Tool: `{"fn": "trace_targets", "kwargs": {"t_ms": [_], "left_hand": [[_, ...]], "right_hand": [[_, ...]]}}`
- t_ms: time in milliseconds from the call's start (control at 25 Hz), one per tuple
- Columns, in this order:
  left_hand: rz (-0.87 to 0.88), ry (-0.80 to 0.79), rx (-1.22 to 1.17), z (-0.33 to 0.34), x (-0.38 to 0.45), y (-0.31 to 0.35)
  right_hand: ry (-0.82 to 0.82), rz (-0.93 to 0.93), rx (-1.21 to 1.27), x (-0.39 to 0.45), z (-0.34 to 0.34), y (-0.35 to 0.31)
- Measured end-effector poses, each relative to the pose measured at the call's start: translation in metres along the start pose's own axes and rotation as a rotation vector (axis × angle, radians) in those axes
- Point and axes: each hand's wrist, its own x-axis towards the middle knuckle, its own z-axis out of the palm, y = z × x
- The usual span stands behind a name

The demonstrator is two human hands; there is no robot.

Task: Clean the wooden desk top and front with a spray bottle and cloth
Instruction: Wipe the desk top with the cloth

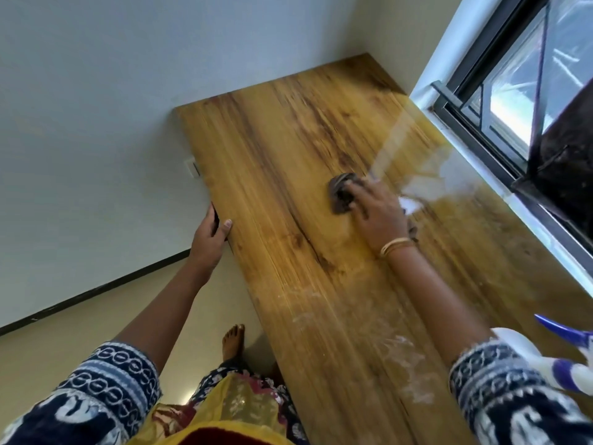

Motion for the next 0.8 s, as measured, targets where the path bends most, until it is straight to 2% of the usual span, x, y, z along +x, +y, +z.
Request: {"fn": "trace_targets", "kwargs": {"t_ms": [240, 360, 480, 560, 640, 800], "left_hand": [[-0.019, 0.023, -0.019, 0.001, 0.004, -0.005], [-0.018, 0.035, -0.028, 0.002, 0.005, -0.008], [-0.012, 0.030, -0.023, 0.003, 0.005, -0.007], [-0.013, 0.032, -0.028, 0.003, 0.005, -0.008], [-0.002, 0.035, -0.022, 0.003, 0.006, -0.012], [-0.010, 0.039, -0.011, 0.001, 0.006, -0.015]], "right_hand": [[0.020, 0.664, -0.107, 0.057, -0.047, 0.134], [0.055, 0.752, -0.140, 0.062, -0.045, 0.155], [0.070, 0.865, -0.180, 0.064, -0.042, 0.142], [0.072, 0.835, -0.180, 0.056, -0.035, 0.116], [0.049, 0.705, -0.163, 0.036, -0.021, 0.075], [-0.005, 0.408, -0.064, -0.039, 0.011, -0.060]]}}
